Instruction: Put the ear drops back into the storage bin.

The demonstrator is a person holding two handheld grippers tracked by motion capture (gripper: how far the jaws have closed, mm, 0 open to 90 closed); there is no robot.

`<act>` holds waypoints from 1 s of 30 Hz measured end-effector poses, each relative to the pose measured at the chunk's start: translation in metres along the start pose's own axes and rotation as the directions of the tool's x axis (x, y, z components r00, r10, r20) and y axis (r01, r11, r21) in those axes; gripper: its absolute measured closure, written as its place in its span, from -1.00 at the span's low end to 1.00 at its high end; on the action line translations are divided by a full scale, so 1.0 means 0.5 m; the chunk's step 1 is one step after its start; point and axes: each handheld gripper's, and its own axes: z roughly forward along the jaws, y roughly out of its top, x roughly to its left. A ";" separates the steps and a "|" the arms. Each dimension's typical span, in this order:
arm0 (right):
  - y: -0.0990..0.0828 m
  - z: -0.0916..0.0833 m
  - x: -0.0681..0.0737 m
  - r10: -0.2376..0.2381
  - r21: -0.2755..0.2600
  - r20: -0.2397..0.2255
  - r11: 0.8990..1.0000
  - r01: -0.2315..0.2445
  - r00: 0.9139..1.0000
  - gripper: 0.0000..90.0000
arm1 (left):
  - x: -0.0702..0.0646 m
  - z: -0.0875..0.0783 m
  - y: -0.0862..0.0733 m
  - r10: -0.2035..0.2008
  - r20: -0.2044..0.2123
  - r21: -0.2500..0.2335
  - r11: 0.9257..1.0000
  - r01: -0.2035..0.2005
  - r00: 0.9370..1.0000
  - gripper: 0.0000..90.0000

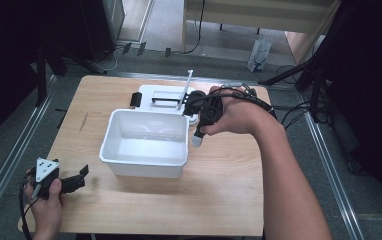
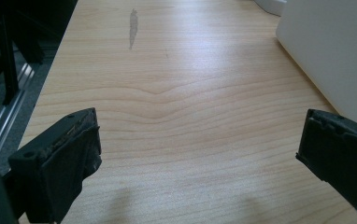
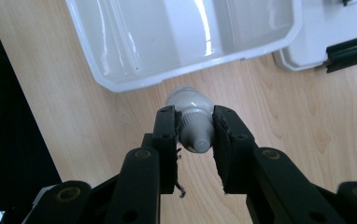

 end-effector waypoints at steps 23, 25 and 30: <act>0.091 0.026 0.023 -0.083 0.017 -0.006 0.996 0.083 0.997 0.61 | 0.001 0.000 0.000 -0.003 0.003 0.001 1.000 0.003 1.000 -1.00; 0.093 0.033 0.022 -0.082 0.017 -0.007 0.996 0.083 0.997 0.61 | 0.001 0.000 0.000 -0.003 0.004 0.000 1.000 0.003 1.000 -1.00; 0.092 0.056 0.017 -0.085 0.014 0.000 0.996 0.085 0.996 0.61 | 0.002 0.000 0.000 -0.003 0.006 0.002 1.000 0.003 1.000 -1.00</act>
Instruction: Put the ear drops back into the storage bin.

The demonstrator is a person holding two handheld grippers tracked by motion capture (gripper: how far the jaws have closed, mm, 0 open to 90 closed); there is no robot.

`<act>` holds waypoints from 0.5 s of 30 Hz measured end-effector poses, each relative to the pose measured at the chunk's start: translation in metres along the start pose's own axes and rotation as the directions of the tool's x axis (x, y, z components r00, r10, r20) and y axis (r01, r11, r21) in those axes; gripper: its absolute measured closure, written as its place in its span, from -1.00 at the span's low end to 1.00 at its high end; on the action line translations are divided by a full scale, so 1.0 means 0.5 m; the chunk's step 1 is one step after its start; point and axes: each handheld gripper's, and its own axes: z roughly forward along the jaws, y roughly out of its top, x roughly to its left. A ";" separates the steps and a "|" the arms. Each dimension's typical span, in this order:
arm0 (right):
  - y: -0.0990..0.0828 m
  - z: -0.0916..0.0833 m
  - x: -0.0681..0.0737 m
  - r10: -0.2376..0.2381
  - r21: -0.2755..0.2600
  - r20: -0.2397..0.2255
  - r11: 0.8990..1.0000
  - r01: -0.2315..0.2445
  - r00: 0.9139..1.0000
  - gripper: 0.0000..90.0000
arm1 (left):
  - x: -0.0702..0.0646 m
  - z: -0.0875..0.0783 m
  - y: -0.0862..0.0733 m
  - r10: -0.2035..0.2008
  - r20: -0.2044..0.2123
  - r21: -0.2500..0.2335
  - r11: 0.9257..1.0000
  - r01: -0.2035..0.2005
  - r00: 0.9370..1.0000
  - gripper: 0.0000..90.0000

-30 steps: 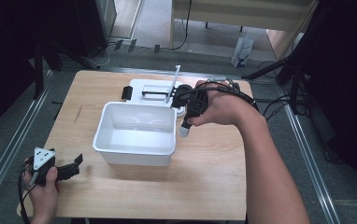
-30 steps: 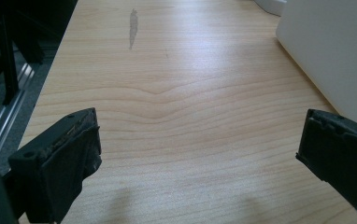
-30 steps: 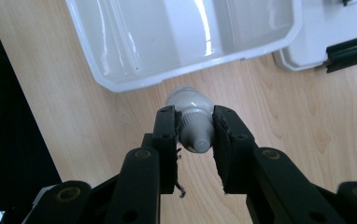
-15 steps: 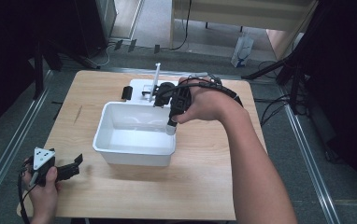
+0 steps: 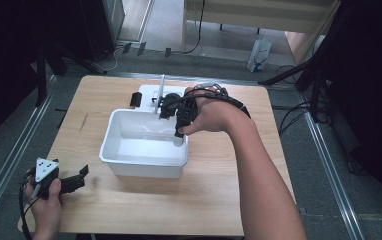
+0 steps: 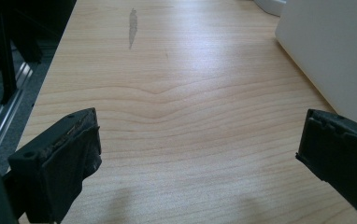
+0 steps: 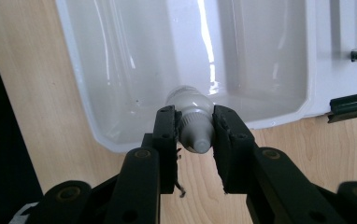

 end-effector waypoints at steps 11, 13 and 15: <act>-0.002 0.047 -0.008 -0.021 0.015 0.012 1.000 0.021 1.000 0.61 | 0.001 0.000 0.000 -0.002 0.002 0.000 1.000 0.002 1.000 -1.00; 0.000 0.055 -0.007 -0.034 0.019 0.019 0.999 0.033 0.999 0.61 | 0.000 0.001 0.000 -0.004 0.002 -0.002 1.000 0.004 1.000 -1.00; 0.002 0.065 -0.008 -0.055 0.025 0.032 0.998 0.054 0.998 0.61 | 0.001 0.000 0.000 -0.004 0.002 -0.002 1.000 0.004 1.000 -1.00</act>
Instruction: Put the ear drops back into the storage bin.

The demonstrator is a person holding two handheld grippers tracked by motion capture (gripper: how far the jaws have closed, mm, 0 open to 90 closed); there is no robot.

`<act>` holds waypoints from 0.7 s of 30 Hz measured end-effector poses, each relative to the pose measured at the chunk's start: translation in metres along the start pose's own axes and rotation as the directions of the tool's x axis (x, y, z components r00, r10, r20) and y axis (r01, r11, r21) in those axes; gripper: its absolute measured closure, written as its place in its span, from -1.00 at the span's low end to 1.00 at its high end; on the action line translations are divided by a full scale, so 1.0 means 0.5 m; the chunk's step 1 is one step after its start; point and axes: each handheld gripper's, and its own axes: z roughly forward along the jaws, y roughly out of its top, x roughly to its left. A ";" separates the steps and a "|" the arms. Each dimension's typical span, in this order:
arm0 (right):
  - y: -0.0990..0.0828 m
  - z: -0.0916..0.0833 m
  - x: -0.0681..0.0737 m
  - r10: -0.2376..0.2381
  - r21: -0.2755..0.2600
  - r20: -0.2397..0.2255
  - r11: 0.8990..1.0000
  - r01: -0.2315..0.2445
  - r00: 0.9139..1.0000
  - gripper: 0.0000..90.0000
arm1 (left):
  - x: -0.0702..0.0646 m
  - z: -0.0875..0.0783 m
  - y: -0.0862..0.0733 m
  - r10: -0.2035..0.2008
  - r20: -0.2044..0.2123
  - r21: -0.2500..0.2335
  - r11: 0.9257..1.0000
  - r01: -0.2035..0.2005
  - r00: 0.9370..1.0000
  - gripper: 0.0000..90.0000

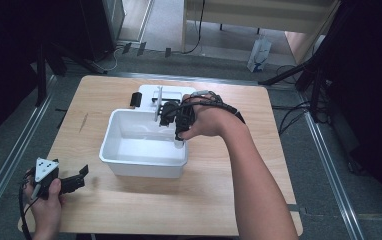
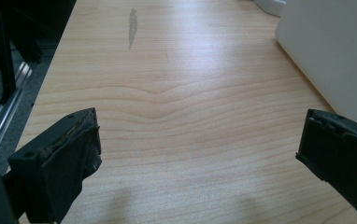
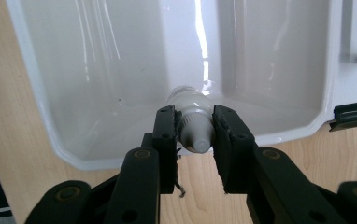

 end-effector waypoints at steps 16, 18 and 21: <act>-0.008 0.062 0.001 -0.055 0.012 0.017 0.998 0.055 0.998 0.60 | 0.001 0.000 0.000 -0.001 0.001 -0.001 1.000 0.001 1.000 -1.00; -0.008 0.070 0.002 -0.075 0.011 0.028 0.997 0.075 0.997 0.60 | 0.001 0.000 0.000 -0.001 0.000 -0.003 1.000 0.001 1.000 -1.00; -0.009 0.085 0.004 -0.101 0.011 0.038 0.995 0.100 0.994 0.60 | 0.001 0.000 0.000 -0.001 0.001 -0.004 1.000 0.001 1.000 -1.00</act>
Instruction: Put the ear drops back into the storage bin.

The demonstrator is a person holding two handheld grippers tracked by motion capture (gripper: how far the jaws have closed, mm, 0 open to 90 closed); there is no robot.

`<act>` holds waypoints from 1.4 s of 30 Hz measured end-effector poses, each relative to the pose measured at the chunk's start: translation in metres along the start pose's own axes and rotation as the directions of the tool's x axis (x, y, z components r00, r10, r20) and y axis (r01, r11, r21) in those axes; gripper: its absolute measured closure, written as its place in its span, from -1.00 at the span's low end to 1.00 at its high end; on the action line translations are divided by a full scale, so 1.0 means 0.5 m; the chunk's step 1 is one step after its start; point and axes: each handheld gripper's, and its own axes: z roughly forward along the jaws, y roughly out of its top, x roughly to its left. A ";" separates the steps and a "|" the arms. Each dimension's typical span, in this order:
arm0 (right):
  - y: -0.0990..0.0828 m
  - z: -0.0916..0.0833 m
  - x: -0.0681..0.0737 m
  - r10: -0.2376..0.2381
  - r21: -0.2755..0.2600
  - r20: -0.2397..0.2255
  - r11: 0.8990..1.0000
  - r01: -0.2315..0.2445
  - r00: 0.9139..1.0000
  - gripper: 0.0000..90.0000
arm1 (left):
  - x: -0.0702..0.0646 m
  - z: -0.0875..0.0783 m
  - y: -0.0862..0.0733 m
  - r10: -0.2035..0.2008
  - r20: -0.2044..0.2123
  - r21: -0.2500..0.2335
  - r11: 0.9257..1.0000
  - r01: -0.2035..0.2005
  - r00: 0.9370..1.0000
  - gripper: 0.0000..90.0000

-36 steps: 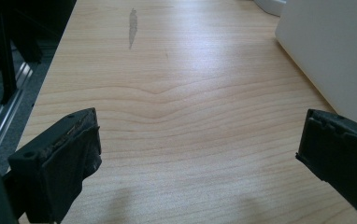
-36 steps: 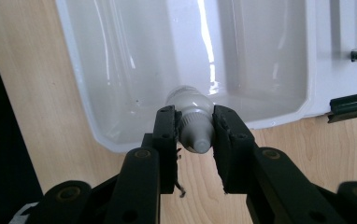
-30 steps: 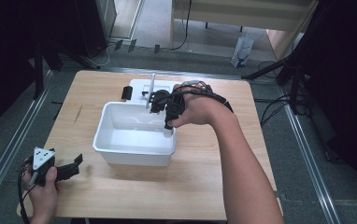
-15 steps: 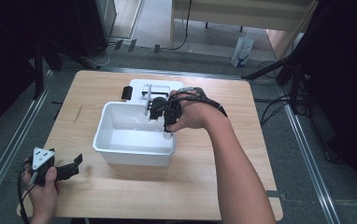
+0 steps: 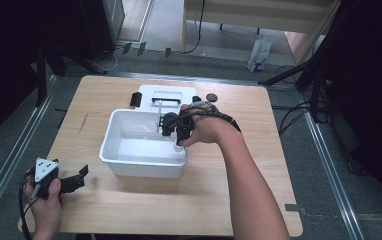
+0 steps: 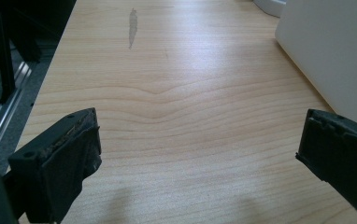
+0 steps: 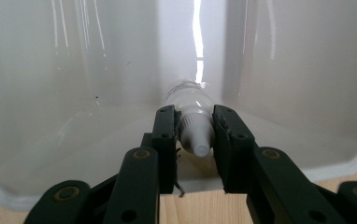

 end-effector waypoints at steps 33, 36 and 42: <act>0.012 0.037 -0.003 0.027 0.050 -0.035 0.998 -0.025 0.999 0.43 | 0.000 0.000 0.000 -0.001 0.001 0.000 1.000 0.001 1.000 -1.00; 0.009 0.021 -0.002 0.030 0.026 -0.023 0.999 -0.029 0.999 0.38 | 0.000 0.000 0.000 0.001 0.001 0.002 1.000 -0.001 1.000 -1.00; -0.002 -0.009 0.001 0.047 -0.017 -0.008 0.999 -0.047 0.999 0.29 | -0.001 0.000 0.000 0.001 0.000 0.002 1.000 -0.001 1.000 -1.00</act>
